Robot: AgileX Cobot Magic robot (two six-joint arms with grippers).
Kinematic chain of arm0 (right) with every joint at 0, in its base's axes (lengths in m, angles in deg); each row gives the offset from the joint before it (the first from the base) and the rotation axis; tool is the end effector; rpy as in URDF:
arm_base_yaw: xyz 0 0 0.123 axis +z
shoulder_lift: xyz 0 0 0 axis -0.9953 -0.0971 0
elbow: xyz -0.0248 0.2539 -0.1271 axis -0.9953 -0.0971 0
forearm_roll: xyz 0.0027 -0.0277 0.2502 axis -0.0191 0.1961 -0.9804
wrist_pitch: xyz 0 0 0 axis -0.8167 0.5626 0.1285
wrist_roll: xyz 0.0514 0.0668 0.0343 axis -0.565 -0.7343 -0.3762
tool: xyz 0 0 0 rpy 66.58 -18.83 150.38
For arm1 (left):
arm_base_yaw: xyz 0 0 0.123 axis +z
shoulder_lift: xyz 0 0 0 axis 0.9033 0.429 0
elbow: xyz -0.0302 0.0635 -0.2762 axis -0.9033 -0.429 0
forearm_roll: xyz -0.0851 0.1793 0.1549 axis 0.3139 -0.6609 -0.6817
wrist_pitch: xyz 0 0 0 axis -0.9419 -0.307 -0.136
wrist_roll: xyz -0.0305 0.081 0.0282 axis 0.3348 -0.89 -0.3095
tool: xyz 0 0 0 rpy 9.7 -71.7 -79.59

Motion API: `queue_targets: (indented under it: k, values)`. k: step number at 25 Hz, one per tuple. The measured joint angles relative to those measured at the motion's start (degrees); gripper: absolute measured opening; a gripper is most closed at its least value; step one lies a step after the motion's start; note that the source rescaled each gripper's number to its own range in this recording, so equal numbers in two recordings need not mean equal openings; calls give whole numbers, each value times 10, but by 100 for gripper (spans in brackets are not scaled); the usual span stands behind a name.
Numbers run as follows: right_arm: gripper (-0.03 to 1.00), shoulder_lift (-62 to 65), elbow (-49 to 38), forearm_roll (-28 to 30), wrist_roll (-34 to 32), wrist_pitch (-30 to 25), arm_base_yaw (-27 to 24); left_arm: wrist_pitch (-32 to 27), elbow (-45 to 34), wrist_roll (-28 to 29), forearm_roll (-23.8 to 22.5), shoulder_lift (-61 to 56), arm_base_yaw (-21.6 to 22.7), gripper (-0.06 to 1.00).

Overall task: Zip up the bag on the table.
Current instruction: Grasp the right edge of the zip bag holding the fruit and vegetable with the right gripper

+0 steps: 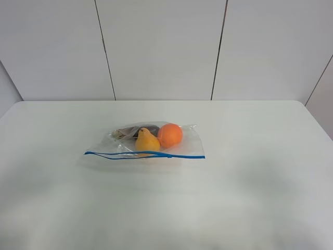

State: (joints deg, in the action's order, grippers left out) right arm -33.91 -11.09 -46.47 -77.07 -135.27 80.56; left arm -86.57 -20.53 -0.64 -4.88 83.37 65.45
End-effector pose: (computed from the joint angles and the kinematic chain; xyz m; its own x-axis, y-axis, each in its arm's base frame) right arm -0.0034 0.0081 0.2785 -0.4238 0.0718 -0.9029 0.0077 0.9971 0.0756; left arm -0.0043 -0.0082 0.2737 -0.4663 0.0428 -0.8836 0.0873 0.9962 0.0022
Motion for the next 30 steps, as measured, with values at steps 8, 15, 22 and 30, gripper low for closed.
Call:
queue_targets:
  k: [8,15,22,30]
  values:
    - [100,0,0,0,0,0,0,0,0,0,0,0,0,100]
    - [100,0,0,0,0,0,0,0,0,0,0,0,0,100]
    - [100,0,0,0,0,0,0,0,0,0,0,0,0,100]
    - [100,0,0,0,0,0,0,0,0,0,0,0,0,100]
